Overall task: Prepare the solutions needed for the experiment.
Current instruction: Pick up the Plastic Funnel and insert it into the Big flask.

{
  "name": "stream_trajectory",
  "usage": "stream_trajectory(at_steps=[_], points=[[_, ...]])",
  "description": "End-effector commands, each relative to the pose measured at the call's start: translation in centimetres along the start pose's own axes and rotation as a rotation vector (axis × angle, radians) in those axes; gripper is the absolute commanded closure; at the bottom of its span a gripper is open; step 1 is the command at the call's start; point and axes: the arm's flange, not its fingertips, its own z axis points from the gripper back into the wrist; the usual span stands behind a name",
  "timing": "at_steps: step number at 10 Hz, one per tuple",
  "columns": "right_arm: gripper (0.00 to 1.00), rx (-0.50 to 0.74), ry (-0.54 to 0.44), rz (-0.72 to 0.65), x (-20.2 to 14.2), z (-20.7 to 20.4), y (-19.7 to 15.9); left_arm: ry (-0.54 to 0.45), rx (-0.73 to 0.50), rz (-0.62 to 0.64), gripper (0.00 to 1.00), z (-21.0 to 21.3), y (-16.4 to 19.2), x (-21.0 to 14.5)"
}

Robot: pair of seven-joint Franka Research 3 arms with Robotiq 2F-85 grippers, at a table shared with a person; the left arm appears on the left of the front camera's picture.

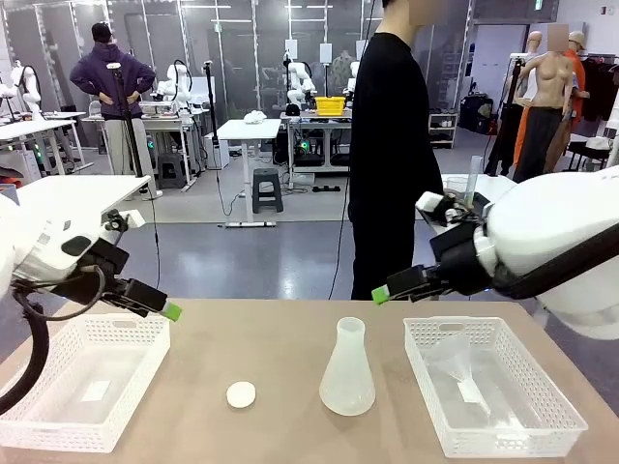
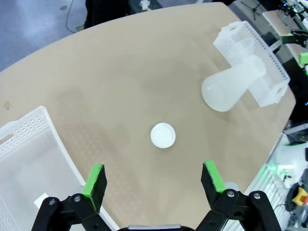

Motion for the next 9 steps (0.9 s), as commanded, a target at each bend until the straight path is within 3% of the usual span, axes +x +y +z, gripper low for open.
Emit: stream_trajectory(at_steps=[1,6,8,9], points=[[0.0,-0.028,0.032,0.029,-0.3,-1.3,1.0,0.005,0.038,-0.014,0.0,-0.8,-0.5,-0.1],[0.0,-0.028,0.032,0.029,-0.3,-1.3,1.0,0.02,0.029,-0.016,0.0,-0.6,-0.6,-0.1],[0.0,-0.016,0.042,0.035,-0.5,-1.4,1.0,-0.014,-0.221,0.018,0.0,-2.3,1.7,2.0],[0.0,0.055,0.025,-0.024,0.0,-1.9,-0.3,-0.046,-0.28,0.052,0.0,-3.2,2.9,2.5]])
